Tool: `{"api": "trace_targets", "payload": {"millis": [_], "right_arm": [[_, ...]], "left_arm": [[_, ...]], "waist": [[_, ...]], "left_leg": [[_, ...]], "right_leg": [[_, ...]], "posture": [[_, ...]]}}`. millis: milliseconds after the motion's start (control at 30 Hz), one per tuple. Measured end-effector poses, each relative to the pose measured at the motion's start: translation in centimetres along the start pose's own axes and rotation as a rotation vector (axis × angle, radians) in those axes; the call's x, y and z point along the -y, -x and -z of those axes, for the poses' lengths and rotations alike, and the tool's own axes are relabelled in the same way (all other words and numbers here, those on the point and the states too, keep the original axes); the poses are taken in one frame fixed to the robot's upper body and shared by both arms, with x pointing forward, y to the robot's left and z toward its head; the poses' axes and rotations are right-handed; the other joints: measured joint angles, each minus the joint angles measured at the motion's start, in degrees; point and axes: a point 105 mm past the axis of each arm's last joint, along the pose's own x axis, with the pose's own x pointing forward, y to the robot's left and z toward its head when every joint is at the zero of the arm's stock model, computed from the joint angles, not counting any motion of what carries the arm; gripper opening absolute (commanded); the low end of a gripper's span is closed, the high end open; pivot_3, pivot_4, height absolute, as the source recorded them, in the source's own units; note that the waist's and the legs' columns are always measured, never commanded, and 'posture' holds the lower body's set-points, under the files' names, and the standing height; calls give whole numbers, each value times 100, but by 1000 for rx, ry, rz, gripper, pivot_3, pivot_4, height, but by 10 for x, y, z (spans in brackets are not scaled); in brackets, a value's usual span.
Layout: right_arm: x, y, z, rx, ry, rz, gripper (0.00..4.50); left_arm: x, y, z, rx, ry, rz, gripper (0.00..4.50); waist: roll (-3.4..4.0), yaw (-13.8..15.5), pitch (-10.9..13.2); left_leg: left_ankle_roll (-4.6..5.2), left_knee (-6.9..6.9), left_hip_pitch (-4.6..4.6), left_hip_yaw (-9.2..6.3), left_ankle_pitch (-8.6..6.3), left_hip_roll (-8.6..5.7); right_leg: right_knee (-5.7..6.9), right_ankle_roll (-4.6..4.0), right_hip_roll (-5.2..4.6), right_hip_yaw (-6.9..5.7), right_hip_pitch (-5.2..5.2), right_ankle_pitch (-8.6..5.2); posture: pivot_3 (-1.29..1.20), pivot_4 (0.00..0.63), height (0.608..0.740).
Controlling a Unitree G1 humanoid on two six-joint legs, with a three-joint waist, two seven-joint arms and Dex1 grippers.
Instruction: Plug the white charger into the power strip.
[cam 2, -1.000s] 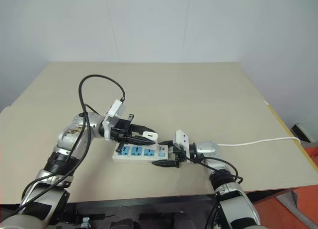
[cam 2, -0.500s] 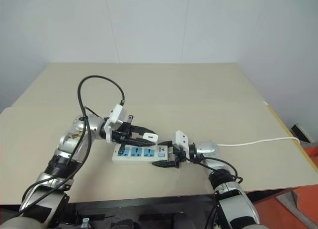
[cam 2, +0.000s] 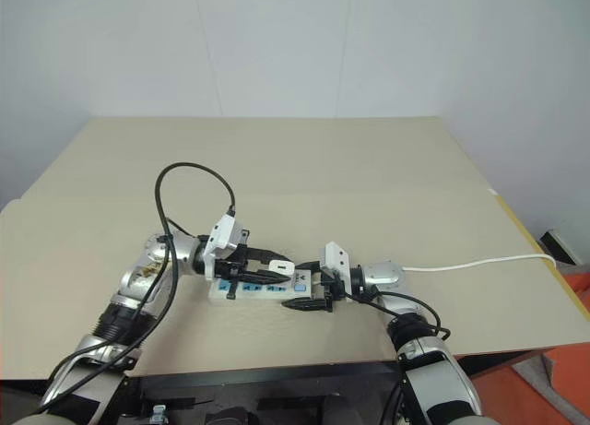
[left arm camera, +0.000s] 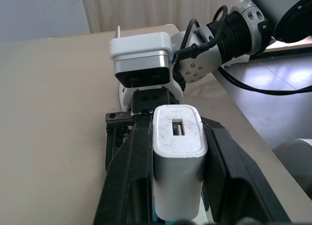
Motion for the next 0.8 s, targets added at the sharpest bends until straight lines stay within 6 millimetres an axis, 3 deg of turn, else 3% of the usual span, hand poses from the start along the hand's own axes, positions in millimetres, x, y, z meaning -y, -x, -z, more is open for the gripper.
{"api": "trace_targets", "payload": {"millis": [800], "right_arm": [[0, 0, 0, -1, 0, 1, 3412]], "left_arm": [[1, 7, 17, -31, 7, -15, 1027]], "waist": [[0, -3, 0]], "left_leg": [[1, -5, 3, 1, -1, 1]], "right_leg": [[-3, 0, 0, 0, 1, -1]], "posture": [[0, 150, 740]]}}
